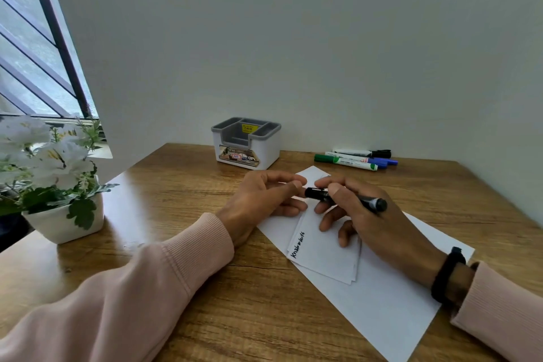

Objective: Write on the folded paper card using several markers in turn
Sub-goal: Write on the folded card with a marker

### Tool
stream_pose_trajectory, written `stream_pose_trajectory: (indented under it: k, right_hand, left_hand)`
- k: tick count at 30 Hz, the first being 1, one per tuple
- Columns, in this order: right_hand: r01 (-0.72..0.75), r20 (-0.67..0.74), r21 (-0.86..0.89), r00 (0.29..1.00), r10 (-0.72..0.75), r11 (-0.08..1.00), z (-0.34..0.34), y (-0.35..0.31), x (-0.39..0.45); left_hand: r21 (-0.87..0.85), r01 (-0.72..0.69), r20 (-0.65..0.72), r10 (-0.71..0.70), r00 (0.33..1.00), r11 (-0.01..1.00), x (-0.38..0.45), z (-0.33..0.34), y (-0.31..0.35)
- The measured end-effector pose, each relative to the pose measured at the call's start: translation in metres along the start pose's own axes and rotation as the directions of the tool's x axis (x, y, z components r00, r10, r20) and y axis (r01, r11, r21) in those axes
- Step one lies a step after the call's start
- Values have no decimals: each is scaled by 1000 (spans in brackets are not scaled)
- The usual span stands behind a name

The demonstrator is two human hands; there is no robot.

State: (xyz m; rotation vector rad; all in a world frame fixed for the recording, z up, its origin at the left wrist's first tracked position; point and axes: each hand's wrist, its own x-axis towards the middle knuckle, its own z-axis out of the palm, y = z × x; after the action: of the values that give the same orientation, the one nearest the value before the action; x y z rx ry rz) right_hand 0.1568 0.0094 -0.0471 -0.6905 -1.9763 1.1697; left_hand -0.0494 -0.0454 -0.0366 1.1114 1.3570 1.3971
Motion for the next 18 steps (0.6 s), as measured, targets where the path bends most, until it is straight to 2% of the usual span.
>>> stream_pose_trajectory:
  k: [3, 4, 5, 7, 8, 9, 12, 14, 16, 18]
  right_hand:
    - [62, -39, -14, 997, -62, 998, -5, -1, -4]
    - [93, -64, -24, 993, -95, 995, -6, 0, -4]
    - [124, -85, -24, 988, -126, 992, -7, 1, -5]
    - [181, -98, -26, 978, -183, 983, -7, 4, -5]
    - [204, -94, -31, 974, -206, 978, -6, 5, -4]
    - [218, -91, -34, 971, -220, 975, -6, 7, -3]
    - [222, -108, -38, 968, -225, 974, -6, 11, 0]
    - [249, -142, -108, 954, -263, 962, -4, 9, 1]
    - [277, -191, -91, 938, -289, 957, -3, 4, 1]
    - [273, -251, -13, 930, -268, 962, -3, -3, 3]
  left_hand:
    - [-16, -47, -99, 45, 994, 999, 4, -8, 0]
    - [62, -95, -172, 104, 980, 994, 6, -14, -1]
    - [231, -153, -260, 213, 942, 961, 9, -21, -2]
    - [646, -176, -333, 482, 810, 743, 14, -40, -4]
    - [755, -155, -312, 558, 769, 637, 17, -48, -4]
    - [799, -126, -299, 570, 766, 588, 21, -57, -5]
    - [812, 16, -326, 430, 842, 584, 37, -74, -6]
    - [852, 56, -302, 403, 864, 520, 45, -78, -8]
    - [884, 41, -273, 444, 853, 465, 51, -78, -8]
    - [889, 2, -258, 497, 828, 457, 57, -77, -7]
